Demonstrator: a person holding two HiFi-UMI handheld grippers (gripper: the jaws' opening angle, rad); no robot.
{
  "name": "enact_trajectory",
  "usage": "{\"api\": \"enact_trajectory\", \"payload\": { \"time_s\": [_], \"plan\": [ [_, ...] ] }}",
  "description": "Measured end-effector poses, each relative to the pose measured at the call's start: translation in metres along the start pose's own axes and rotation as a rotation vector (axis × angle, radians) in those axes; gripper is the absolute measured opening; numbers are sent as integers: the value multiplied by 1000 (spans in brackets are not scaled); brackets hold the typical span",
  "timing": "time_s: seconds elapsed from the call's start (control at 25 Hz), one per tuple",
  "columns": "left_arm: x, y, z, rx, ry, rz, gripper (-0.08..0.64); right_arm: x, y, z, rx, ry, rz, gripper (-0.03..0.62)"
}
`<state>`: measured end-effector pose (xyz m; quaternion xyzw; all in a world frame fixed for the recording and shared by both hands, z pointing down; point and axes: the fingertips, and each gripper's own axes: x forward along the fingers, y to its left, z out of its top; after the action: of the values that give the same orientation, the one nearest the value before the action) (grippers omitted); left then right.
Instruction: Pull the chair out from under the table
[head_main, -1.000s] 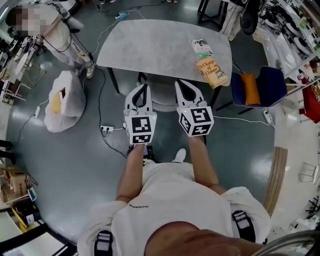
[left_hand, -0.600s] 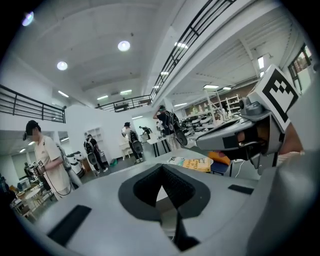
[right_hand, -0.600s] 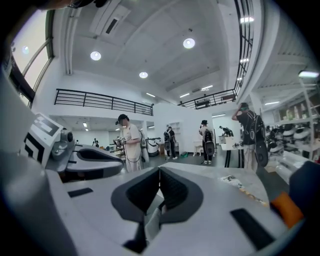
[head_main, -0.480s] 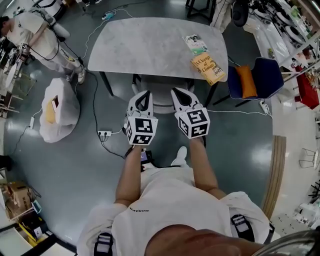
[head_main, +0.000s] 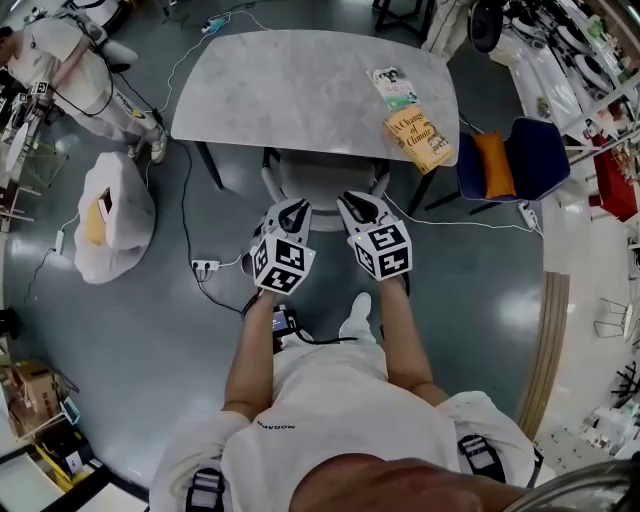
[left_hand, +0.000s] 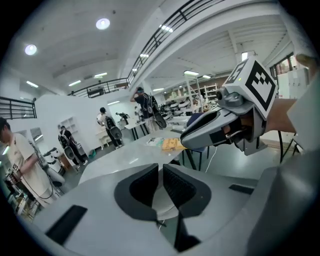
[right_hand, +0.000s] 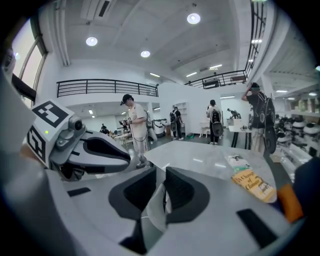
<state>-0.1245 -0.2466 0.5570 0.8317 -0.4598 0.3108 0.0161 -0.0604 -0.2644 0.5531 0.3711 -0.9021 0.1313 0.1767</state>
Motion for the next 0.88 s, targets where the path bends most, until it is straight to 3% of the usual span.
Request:
{"api": "enact_trajectory", "payload": {
  "time_s": [0.24, 0.36, 0.44, 0.52, 0.64, 0.88],
  "plan": [
    [28, -9, -47, 84, 141, -89, 108, 22, -1, -38, -52, 109, 24, 101],
    [40, -16, -63, 116, 170, -139, 139, 32, 3, -67, -133, 171, 81, 114],
    [47, -22, -73, 141, 186, -187, 180, 37, 3, -92, -194, 239, 120, 166],
    [54, -27, -84, 189, 211, -219, 191, 42, 3, -115, -211, 306, 156, 211],
    [65, -32, -101, 273, 258, -236, 198, 48, 4, -134, -246, 360, 196, 224],
    [85, -37, -124, 373, 322, -280, 248, 62, 4, -152, -437, 452, 232, 267]
  ]
}}
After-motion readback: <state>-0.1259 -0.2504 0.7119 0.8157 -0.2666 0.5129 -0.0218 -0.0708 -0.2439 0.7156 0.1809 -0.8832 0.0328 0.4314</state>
